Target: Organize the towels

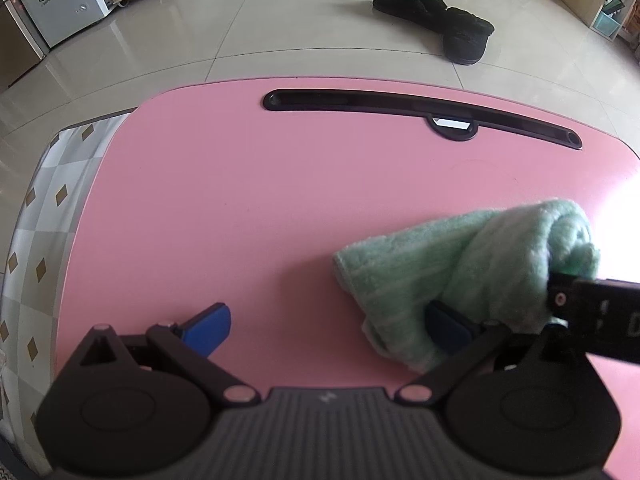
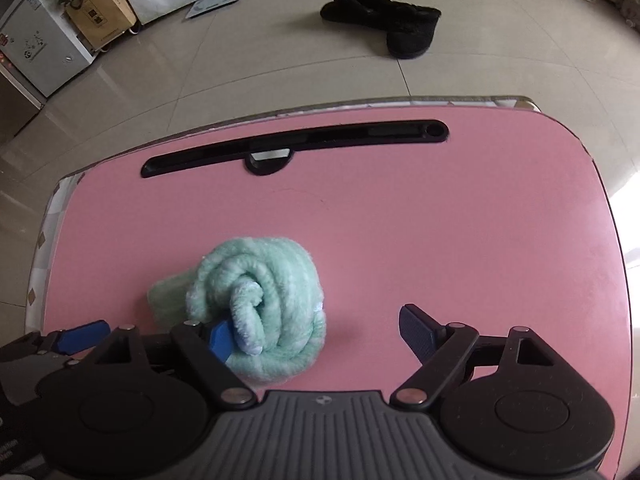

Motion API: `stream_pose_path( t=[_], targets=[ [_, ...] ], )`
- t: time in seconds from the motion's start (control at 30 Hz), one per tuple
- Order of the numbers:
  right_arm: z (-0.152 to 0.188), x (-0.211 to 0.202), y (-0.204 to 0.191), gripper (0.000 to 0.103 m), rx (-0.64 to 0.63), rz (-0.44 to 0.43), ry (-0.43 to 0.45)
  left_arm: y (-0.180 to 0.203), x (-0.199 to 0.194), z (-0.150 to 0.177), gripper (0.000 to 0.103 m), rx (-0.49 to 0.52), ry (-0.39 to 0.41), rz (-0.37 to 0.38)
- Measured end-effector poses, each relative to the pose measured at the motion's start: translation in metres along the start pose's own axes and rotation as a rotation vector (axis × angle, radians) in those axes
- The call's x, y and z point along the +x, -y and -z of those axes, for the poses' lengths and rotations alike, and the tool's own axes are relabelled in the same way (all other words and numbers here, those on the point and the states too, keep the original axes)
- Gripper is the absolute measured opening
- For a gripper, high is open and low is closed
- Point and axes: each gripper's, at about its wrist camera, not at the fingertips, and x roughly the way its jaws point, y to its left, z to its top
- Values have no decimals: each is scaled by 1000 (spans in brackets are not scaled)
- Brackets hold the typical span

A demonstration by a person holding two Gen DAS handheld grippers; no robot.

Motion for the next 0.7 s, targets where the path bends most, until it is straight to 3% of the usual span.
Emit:
stream_pose_path(
  t=[0.13, 0.33, 0.43, 0.57, 0.7],
  targets=[
    [-1, -1, 7, 83, 37, -60, -5, 0, 0, 0, 103, -5, -2, 1],
    [0, 8, 8, 86, 55, 9, -16, -4, -3, 0, 103, -7, -8, 38],
    [1, 9, 5, 86, 41, 29, -12, 1, -10, 3, 102, 38, 6, 48],
    [0, 10, 7, 86, 56, 26, -18, 8, -12, 6, 102, 78, 15, 53],
    [0, 9, 5, 86, 50, 23, -26, 6, -5, 6, 103, 46, 3, 62]
  ],
)
